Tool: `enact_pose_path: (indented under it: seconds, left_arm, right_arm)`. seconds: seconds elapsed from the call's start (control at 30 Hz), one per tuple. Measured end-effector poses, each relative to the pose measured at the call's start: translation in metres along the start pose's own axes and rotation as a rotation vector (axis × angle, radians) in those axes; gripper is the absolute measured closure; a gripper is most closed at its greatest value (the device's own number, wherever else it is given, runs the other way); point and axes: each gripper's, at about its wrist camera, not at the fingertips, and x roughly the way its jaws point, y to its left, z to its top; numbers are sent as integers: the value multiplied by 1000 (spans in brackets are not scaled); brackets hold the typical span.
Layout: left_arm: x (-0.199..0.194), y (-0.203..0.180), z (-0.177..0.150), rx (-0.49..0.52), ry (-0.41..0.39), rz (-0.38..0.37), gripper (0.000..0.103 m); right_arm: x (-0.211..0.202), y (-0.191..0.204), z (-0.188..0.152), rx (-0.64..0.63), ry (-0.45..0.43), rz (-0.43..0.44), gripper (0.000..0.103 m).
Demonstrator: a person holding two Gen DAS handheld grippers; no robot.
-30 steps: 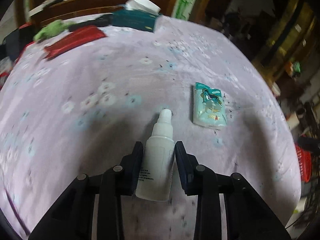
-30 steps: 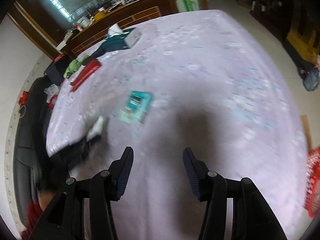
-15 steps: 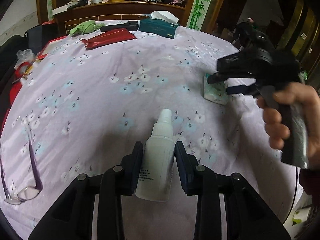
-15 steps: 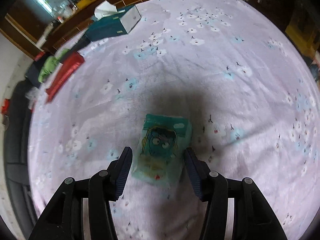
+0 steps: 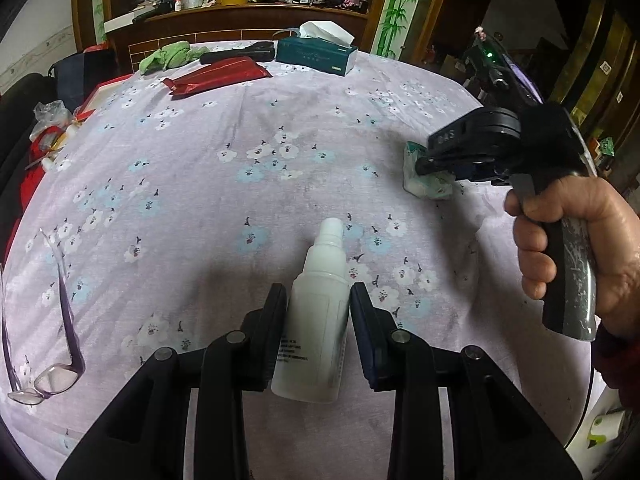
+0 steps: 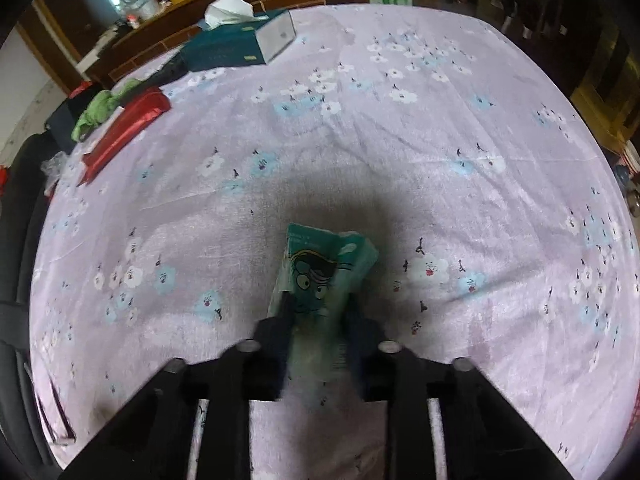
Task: Collect trash
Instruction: 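Grasp the white spray bottle with the left gripper while the right gripper grasps the teal tissue pack, then carry the spray bottle and tissue pack to the red wastebasket with both grippers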
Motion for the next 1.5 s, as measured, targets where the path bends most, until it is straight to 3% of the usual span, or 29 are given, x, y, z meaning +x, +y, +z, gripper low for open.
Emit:
enact_pose_path:
  seconds: [0.2, 0.5, 0.7, 1.03, 1.5]
  left_arm:
    - [0, -10, 0, 7, -4, 0, 72]
    - [-10, -38, -8, 32, -19, 8, 72]
    - [-23, -65, -20, 60, -40, 14, 71]
    - [-41, -129, -48, 133, -35, -17, 71]
    - [-52, -202, -50, 238, -67, -62, 71]
  right_arm:
    - [-17, -15, -18, 5, -19, 58, 93]
    - [-78, -37, -80, -51, -69, 103, 93]
    - [-111, -66, -130, -58, -80, 74, 93]
    - [-157, -121, -191, -88, -144, -74, 92]
    - [-190, -168, -219, -49, -187, -136, 92]
